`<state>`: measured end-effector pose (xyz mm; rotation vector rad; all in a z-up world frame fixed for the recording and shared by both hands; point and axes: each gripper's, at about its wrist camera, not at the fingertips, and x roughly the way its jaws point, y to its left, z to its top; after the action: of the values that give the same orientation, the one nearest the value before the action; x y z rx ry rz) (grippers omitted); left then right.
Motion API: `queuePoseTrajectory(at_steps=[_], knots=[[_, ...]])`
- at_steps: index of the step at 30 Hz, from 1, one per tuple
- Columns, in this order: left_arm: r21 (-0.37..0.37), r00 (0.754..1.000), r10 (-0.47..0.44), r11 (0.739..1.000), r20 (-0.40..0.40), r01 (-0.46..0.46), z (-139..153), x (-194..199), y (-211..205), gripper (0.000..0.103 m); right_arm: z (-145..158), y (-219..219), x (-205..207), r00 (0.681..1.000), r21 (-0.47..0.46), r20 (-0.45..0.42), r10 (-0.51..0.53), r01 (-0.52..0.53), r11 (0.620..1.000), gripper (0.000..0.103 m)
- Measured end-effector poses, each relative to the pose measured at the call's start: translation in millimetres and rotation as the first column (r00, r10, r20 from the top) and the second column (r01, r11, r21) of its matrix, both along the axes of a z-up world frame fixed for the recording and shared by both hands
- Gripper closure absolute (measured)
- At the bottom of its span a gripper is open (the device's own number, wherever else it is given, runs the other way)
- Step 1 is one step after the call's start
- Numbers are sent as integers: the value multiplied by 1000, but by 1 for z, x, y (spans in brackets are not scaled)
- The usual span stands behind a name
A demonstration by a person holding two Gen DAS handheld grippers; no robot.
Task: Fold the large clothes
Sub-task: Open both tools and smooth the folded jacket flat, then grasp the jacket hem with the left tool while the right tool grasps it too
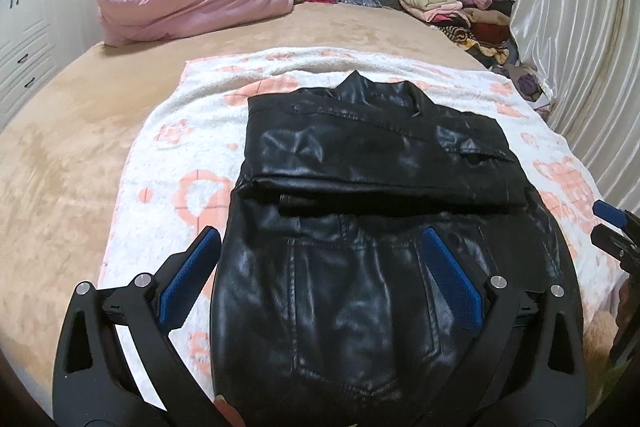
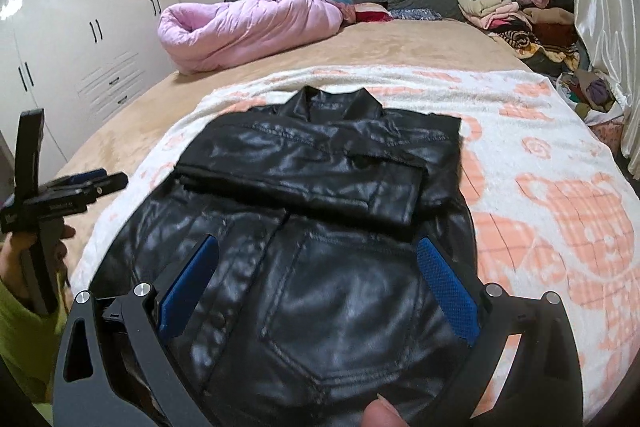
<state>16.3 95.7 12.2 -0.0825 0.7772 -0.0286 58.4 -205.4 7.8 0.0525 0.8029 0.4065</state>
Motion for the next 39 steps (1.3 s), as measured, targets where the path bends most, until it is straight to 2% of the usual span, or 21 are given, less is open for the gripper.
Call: queuePoseTrajectory(at_steps=[16,31,39], knots=[[35,999,18,999,-45,-17,-15,-35,4,9,-16,-28,-29,999,-10,-44,-31,31,999,4],[44,987,77,996,-144,-71,-51,-65,29,9,-58,-56,-52,980,-52,-192,-53,44,998,4],[-64,979,33,997,-199,-46,-73,-82,41,9,-91,-63,-61,946,-83,-321,-50,24,996,4]])
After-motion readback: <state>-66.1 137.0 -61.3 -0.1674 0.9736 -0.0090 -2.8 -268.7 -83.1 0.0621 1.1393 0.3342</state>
